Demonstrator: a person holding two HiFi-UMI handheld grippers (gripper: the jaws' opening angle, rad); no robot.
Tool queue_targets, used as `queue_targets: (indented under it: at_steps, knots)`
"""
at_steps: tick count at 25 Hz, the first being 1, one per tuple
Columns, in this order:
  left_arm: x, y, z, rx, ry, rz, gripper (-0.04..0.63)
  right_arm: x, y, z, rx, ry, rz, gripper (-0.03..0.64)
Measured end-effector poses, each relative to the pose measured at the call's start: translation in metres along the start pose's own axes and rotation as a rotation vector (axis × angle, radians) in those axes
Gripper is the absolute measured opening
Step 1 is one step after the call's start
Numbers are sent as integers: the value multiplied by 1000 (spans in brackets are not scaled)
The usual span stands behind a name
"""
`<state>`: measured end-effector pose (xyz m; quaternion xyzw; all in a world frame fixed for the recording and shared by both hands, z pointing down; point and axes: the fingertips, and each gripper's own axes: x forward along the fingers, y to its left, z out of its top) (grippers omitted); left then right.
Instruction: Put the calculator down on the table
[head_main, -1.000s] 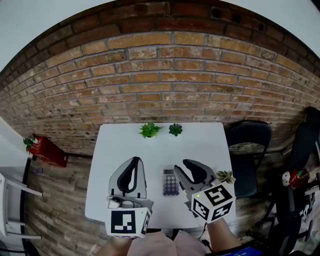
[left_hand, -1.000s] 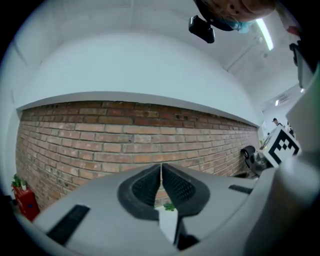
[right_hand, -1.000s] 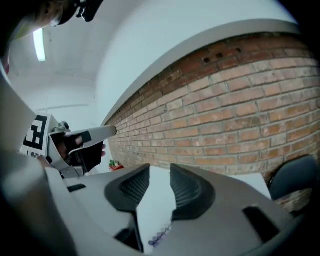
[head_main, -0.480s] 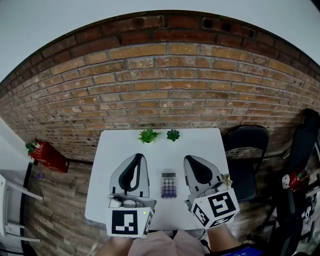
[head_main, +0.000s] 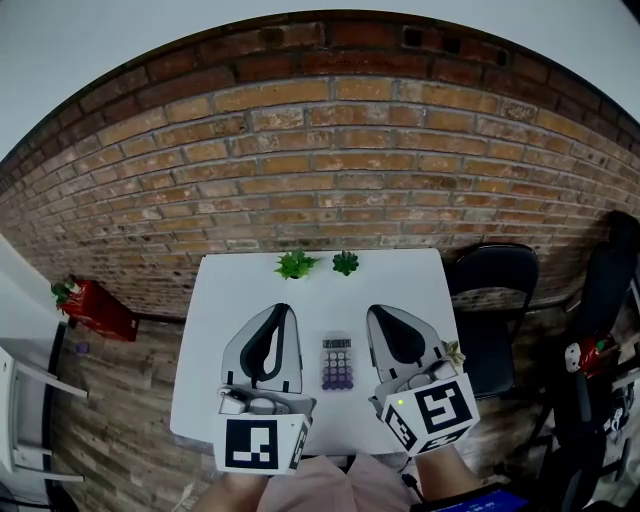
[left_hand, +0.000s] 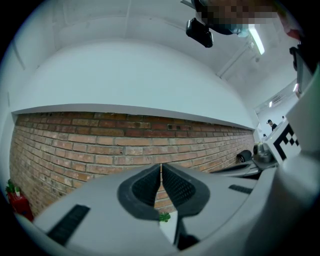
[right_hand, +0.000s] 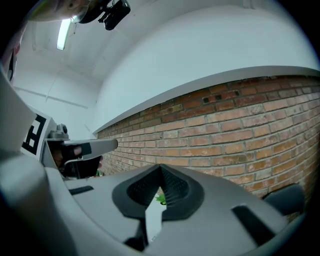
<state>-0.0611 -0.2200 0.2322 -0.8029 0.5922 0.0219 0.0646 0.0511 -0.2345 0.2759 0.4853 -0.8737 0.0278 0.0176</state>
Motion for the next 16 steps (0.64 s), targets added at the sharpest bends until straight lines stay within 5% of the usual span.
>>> queue_targets:
  at_steps: [16]
  knots:
    - [5,3,-15,2,44,-23,18,7,3,-8,2,24,8,-3]
